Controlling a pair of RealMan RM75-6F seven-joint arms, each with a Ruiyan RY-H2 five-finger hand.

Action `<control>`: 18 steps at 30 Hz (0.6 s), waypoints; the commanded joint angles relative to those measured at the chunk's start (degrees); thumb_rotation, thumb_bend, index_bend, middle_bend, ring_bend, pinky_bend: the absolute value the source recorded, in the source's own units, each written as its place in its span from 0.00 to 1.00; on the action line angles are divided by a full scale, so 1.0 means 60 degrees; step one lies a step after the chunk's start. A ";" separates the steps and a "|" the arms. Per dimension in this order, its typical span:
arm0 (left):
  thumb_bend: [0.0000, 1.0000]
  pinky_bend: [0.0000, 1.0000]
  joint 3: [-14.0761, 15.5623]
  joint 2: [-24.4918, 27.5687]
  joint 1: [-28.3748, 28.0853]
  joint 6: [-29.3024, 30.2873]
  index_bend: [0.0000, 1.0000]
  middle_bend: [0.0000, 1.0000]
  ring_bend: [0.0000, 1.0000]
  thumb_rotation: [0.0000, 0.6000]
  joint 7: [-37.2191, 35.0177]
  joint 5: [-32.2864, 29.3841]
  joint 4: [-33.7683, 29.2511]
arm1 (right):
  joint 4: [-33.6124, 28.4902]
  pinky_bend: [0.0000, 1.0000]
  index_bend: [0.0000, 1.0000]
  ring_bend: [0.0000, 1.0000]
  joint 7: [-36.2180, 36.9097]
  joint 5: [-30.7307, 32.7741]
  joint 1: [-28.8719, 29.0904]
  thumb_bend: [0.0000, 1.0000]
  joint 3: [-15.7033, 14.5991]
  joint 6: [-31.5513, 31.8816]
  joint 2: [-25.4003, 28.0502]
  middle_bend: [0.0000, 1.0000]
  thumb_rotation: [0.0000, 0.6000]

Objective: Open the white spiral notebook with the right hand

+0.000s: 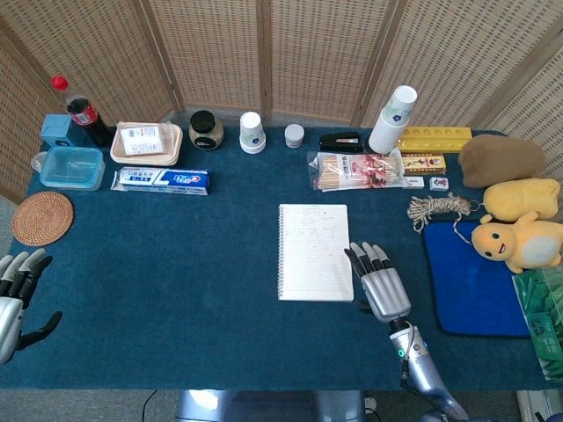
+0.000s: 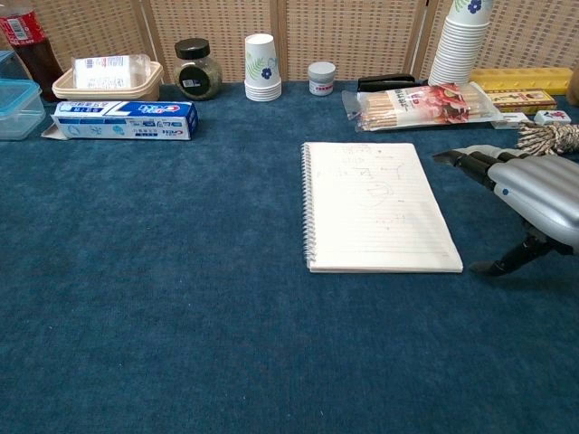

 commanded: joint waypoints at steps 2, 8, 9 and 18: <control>0.25 0.00 0.0004 -0.0031 0.0009 -0.0015 0.10 0.05 0.00 1.00 -0.0085 -0.0071 0.0077 | 0.0157 0.12 0.03 0.04 0.0025 0.0025 0.0031 0.12 -0.0103 -0.0041 -0.0069 0.10 1.00; 0.25 0.00 0.0007 -0.0068 0.0003 -0.0011 0.10 0.05 0.00 1.00 -0.0160 -0.0076 0.0166 | 0.0262 0.12 0.03 0.04 0.0035 0.0039 0.0043 0.12 -0.0179 -0.0026 -0.0122 0.11 1.00; 0.25 0.00 0.0009 -0.0076 0.0002 -0.0013 0.10 0.04 0.00 1.00 -0.0177 -0.0078 0.0182 | 0.0296 0.12 0.03 0.04 0.0021 0.0041 0.0057 0.12 -0.0197 -0.0042 -0.0135 0.11 1.00; 0.25 0.00 0.0041 -0.0108 0.0053 0.0059 0.10 0.04 0.00 1.00 -0.0340 -0.0094 0.0314 | 0.0511 0.12 0.03 0.04 0.0140 -0.0005 0.0174 0.12 -0.0263 -0.0077 -0.0211 0.11 1.00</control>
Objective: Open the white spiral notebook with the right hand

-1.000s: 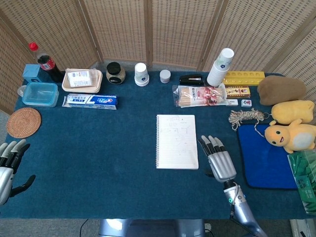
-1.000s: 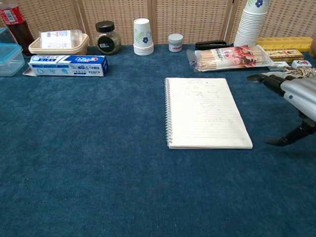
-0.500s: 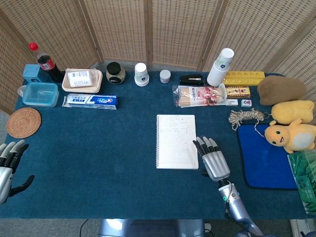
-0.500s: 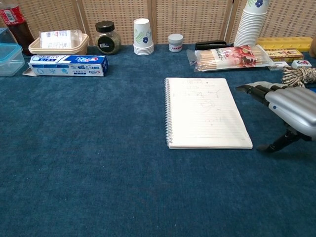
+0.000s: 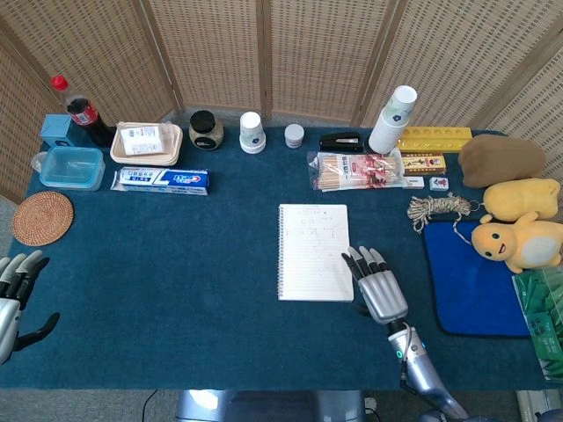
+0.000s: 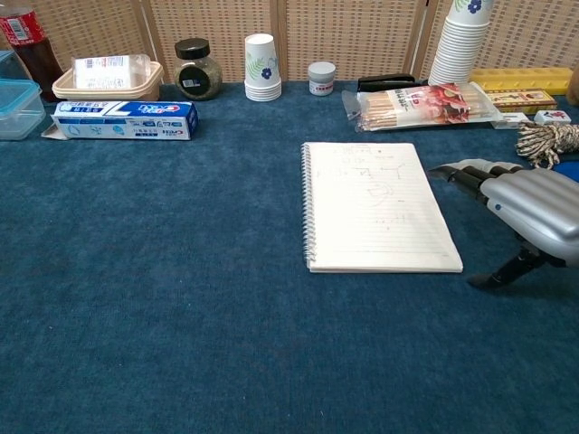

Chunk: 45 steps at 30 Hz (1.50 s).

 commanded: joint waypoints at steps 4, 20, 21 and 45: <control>0.25 0.00 0.0018 -0.0016 0.0035 0.0054 0.10 0.04 0.00 1.00 -0.0073 -0.0001 0.0067 | 0.0100 0.12 0.03 0.04 0.0023 0.0000 0.0080 0.12 -0.0001 -0.0013 -0.0084 0.11 1.00; 0.25 0.00 0.0019 -0.0088 0.0050 0.0050 0.10 0.04 0.00 1.00 -0.0255 -0.0081 0.0238 | 0.0618 0.12 0.04 0.06 0.0281 0.0061 0.0394 0.13 0.0147 -0.0032 -0.0489 0.11 1.00; 0.25 0.00 0.0017 -0.0090 0.0056 0.0063 0.10 0.04 0.00 1.00 -0.0268 -0.0087 0.0251 | 0.0685 0.12 0.05 0.06 0.0331 0.0063 0.0408 0.14 0.0149 -0.0024 -0.0532 0.11 1.00; 0.25 0.00 0.0010 -0.0137 0.0226 0.0337 0.09 0.04 0.00 1.00 -0.0507 -0.0131 0.0365 | 0.1483 0.18 0.10 0.16 0.2441 -0.0549 0.0814 0.17 0.0928 0.1623 -0.1551 0.18 1.00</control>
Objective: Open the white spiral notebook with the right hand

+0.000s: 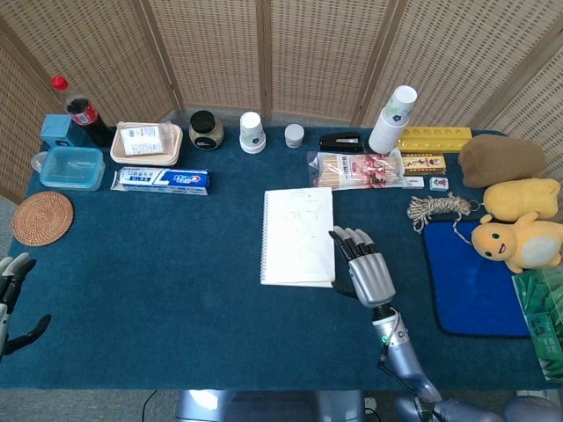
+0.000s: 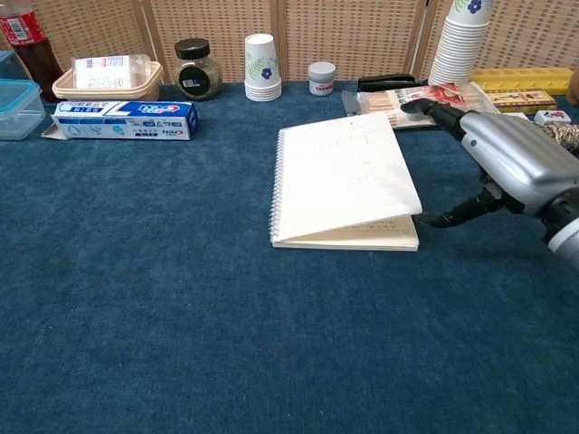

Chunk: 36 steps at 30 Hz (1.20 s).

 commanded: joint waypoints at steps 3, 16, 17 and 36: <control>0.25 0.00 0.0002 -0.0036 0.0034 0.0055 0.09 0.04 0.00 1.00 -0.0059 0.0010 0.0040 | 0.0070 0.18 0.10 0.16 0.0346 0.0024 0.0216 0.17 0.0368 0.0276 -0.0302 0.18 1.00; 0.25 0.00 -0.0001 -0.0077 0.0181 0.0294 0.09 0.04 0.00 1.00 -0.0196 0.0028 0.0149 | -0.1036 0.19 0.10 0.16 0.1011 0.0659 0.0993 0.16 0.1465 0.0058 -0.0687 0.18 1.00; 0.25 0.00 -0.0003 -0.0077 0.0197 0.0318 0.09 0.04 0.00 1.00 -0.0219 0.0024 0.0163 | -0.1205 0.19 0.10 0.16 0.0958 0.0722 0.1052 0.16 0.1504 -0.0036 -0.0669 0.18 1.00; 0.25 0.00 0.0073 -0.0244 0.0410 0.0454 0.09 0.04 0.00 1.00 -0.0811 -0.0025 0.0704 | -0.3591 0.20 0.08 0.15 -0.0608 0.1988 0.1838 0.14 0.1488 -0.1426 -0.1113 0.16 1.00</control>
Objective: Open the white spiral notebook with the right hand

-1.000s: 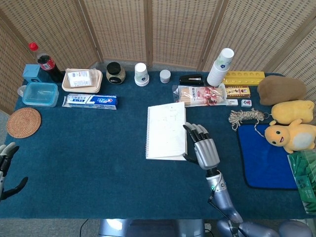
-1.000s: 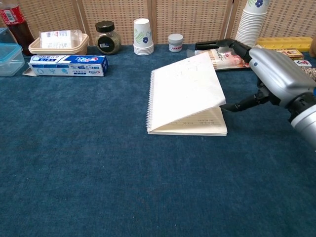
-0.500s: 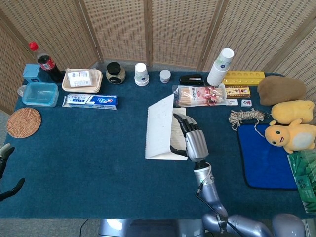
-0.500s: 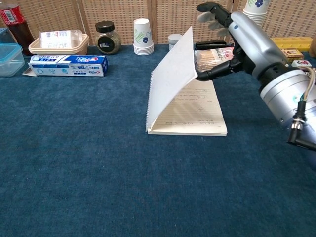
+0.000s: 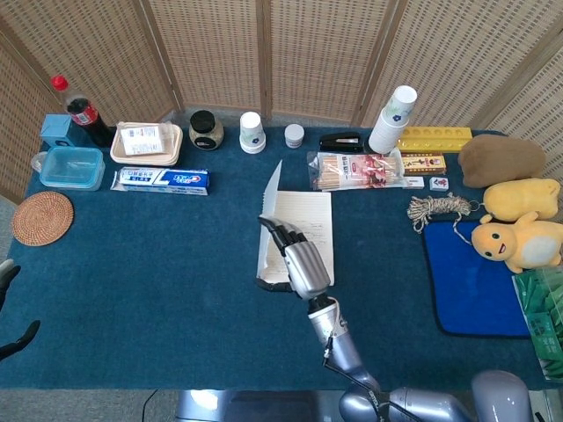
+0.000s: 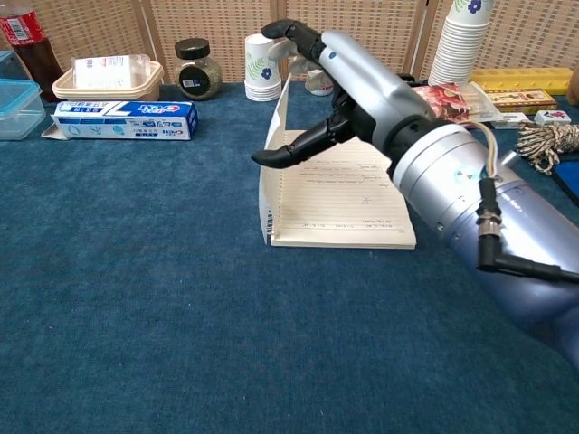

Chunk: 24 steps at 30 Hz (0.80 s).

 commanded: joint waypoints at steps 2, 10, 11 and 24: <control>0.25 0.00 0.0026 -0.0069 0.0047 -0.0001 0.09 0.04 0.00 1.00 -0.0189 -0.0036 0.0170 | -0.0188 0.21 0.08 0.15 -0.0290 0.0250 0.0098 0.14 -0.0082 -0.0180 -0.0168 0.15 1.00; 0.25 0.00 0.0045 -0.0186 0.0146 0.0092 0.09 0.04 0.00 1.00 -0.0574 -0.0053 0.0537 | -0.0141 0.23 0.08 0.15 -0.0698 0.0561 0.0324 0.13 -0.0270 -0.0515 -0.0612 0.14 1.00; 0.25 0.00 0.0044 -0.0195 0.0168 0.0113 0.09 0.04 0.00 1.00 -0.0625 -0.0068 0.0588 | -0.0122 0.23 0.08 0.15 -0.0717 0.0549 0.0348 0.13 -0.0269 -0.0510 -0.0657 0.14 1.00; 0.25 0.00 0.0035 -0.0275 0.0218 0.0152 0.09 0.04 0.00 1.00 -0.0913 -0.0036 0.0912 | -0.1112 0.23 0.07 0.15 -0.0808 0.0208 0.0388 0.13 -0.0320 -0.0444 -0.0237 0.14 1.00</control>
